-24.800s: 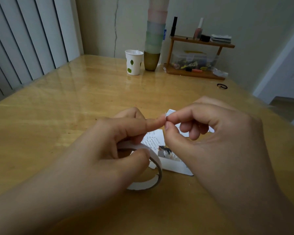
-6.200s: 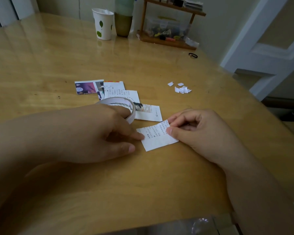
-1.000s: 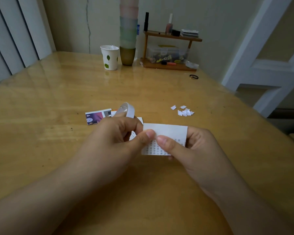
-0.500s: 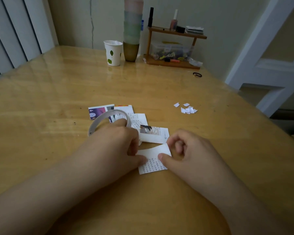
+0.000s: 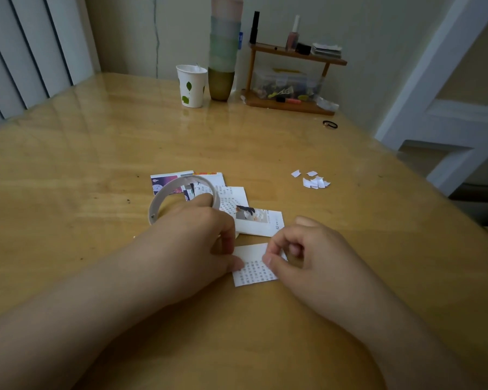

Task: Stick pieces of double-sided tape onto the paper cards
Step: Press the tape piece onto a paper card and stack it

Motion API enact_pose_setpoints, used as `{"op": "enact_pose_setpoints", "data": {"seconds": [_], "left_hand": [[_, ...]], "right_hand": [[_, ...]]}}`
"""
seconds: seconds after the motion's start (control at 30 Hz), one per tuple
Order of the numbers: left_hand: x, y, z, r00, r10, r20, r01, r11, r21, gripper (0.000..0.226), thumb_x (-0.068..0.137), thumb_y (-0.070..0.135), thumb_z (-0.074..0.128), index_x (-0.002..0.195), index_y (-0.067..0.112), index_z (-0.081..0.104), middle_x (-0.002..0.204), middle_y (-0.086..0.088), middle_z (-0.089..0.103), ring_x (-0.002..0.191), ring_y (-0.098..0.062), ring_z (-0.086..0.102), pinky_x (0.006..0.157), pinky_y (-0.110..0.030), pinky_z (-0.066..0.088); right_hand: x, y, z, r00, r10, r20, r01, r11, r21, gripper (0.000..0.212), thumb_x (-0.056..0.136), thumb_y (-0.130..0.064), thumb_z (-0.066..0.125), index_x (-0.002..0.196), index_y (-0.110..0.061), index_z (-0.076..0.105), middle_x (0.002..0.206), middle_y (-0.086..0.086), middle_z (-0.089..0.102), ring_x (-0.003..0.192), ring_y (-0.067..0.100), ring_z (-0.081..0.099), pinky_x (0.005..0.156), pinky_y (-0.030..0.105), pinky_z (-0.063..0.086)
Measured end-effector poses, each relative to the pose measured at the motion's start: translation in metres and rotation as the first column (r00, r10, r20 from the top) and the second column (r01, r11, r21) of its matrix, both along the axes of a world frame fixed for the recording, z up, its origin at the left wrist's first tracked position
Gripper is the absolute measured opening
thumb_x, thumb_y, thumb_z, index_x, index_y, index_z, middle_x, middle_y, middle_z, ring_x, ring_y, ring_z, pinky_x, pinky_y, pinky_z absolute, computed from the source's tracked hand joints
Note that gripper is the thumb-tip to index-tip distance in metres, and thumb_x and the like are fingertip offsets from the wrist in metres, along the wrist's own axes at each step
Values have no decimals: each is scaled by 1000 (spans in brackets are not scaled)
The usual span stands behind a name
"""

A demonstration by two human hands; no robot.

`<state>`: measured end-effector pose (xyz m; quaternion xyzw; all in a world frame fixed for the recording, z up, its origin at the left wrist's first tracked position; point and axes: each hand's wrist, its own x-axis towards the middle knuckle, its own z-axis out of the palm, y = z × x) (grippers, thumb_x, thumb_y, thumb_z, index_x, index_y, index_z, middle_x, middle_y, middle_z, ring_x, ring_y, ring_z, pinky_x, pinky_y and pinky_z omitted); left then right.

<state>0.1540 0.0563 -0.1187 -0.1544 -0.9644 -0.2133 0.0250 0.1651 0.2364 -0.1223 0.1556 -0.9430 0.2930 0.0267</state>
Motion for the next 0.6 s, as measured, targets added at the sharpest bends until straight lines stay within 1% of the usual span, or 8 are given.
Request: {"op": "enact_pose_setpoints", "data": {"seconds": [0.1,0.17,0.23,0.33,0.4,0.47,0.53,0.6], "left_hand": [[-1,0,-1,1000,5,-8,-5,1000,-22,23,77,48,68,68,35,50,88,16,39,92,-7,43,65,-21,36],[-1,2,0,1000,0,-22,-1,1000,-26,25,77,47,68,66,36,48,86,15,38,90,-6,42,60,-18,32],[0,2,0,1000,-3,-19,3,1000,-27,27,77,46,68,65,36,46,85,15,38,90,-6,43,63,-20,33],[1,1,1,1000,3,-8,-3,1000,-23,26,76,47,69,65,37,48,87,15,39,90,-6,43,67,-22,34],[2,1,2,1000,0,-1,0,1000,-17,24,77,47,68,67,37,49,88,16,39,88,-4,43,62,-19,35],[2,1,2,1000,-3,1,3,1000,-19,23,78,47,67,68,36,49,88,17,38,84,-2,43,57,-12,31],[2,2,2,1000,-10,-8,10,1000,-25,22,79,46,67,70,36,50,87,16,38,83,-2,43,57,-14,31],[1,3,1,999,-21,-25,20,999,-31,20,79,45,67,71,36,51,86,16,38,89,-6,43,60,-18,32]], "right_hand": [[0,-7,1,999,34,2,-34,999,24,18,85,-28,65,69,-32,57,69,-12,38,71,-5,41,67,12,26],[-2,-15,0,996,84,3,-84,995,57,16,86,-28,64,72,-31,56,71,-13,36,71,-4,37,71,17,25],[-3,-19,0,993,114,-11,-112,990,82,15,86,-27,64,75,-31,55,71,-13,35,72,-4,36,73,21,24],[-3,-12,0,998,65,17,-66,997,51,14,86,-28,64,73,-29,58,70,-11,37,68,-4,39,72,19,25],[-2,-3,0,999,-2,48,2,1000,-5,15,83,-28,67,69,-27,61,68,-9,40,67,-2,43,67,17,27],[-1,2,0,997,-42,57,44,998,-36,15,82,-27,68,67,-26,63,67,-8,41,68,0,44,65,17,29],[-1,-1,-1,998,-32,50,33,999,-33,18,82,-27,68,66,-28,61,68,-8,40,70,-2,44,67,17,28],[-1,-8,1,999,27,47,-26,1000,-11,19,83,-28,68,68,-31,58,69,-10,39,71,-4,43,70,18,27]]}}
